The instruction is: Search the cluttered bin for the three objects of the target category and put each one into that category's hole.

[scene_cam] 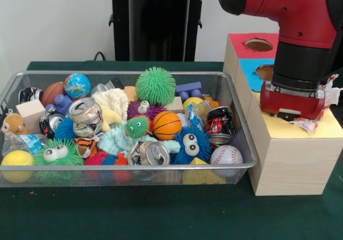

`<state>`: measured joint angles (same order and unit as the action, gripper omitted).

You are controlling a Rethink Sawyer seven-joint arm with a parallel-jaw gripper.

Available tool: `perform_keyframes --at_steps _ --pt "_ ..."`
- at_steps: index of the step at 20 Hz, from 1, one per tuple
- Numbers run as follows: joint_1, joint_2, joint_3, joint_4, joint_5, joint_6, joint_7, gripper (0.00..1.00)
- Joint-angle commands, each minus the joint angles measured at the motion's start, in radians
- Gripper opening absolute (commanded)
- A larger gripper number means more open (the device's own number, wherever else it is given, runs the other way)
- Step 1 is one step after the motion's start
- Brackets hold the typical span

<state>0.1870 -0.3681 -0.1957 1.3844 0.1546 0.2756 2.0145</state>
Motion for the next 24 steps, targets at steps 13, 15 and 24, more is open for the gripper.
perform_keyframes --at_steps 13,15,24 --pt "-0.073 0.061 0.056 0.034 -0.074 0.016 0.031 1.0" --pt "-0.077 0.006 0.065 0.065 -0.075 0.058 0.013 1.0" --pt "-0.07 -0.16 0.065 0.133 -0.08 0.198 -0.013 1.0"
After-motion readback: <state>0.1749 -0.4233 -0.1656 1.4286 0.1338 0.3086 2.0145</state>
